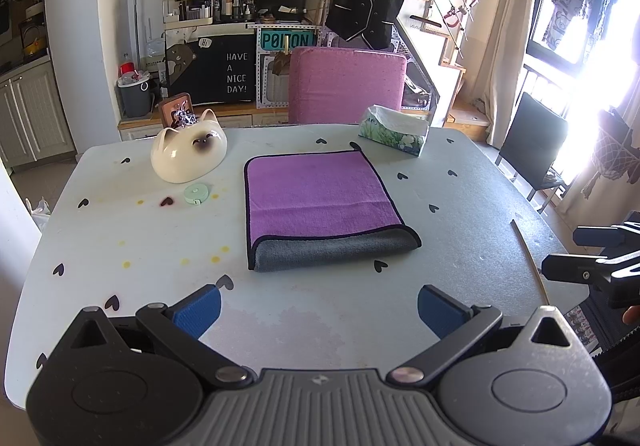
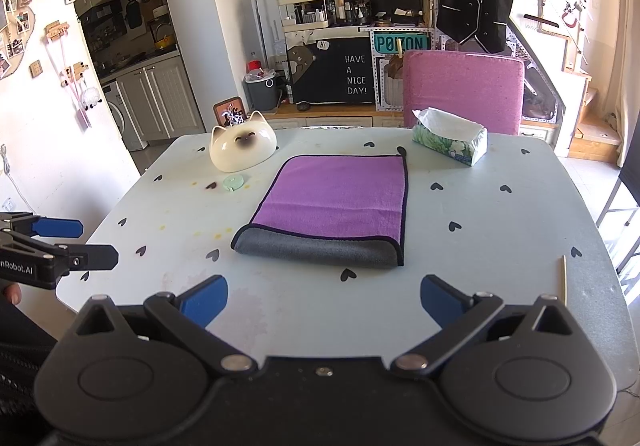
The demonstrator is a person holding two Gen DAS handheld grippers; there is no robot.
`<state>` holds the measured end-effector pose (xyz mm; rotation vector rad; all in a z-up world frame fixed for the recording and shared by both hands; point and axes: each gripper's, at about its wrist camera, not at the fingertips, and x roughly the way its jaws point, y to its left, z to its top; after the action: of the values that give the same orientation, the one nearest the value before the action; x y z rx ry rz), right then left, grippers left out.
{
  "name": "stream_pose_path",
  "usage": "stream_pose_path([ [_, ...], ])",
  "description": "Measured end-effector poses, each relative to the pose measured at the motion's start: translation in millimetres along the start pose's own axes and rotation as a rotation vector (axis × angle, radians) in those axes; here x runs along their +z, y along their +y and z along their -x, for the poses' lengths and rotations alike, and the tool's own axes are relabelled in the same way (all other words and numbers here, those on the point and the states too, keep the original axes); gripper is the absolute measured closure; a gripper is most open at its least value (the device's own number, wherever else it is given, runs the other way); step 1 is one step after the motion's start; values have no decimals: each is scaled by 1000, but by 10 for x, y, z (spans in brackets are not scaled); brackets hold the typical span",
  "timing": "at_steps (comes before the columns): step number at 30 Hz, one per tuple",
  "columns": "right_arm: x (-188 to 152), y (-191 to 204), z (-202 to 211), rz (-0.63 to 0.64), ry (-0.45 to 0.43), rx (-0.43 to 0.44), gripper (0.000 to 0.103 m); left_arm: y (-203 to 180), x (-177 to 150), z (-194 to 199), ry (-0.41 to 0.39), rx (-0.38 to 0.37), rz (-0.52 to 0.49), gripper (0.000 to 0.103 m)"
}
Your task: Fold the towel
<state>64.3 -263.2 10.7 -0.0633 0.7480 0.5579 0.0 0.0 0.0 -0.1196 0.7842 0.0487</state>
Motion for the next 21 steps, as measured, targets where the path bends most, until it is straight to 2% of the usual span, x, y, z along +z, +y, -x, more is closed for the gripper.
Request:
stream_pose_path([
  [21, -5, -10, -1, -1, 1, 2, 0, -4, 13, 1, -1, -2, 0, 0],
])
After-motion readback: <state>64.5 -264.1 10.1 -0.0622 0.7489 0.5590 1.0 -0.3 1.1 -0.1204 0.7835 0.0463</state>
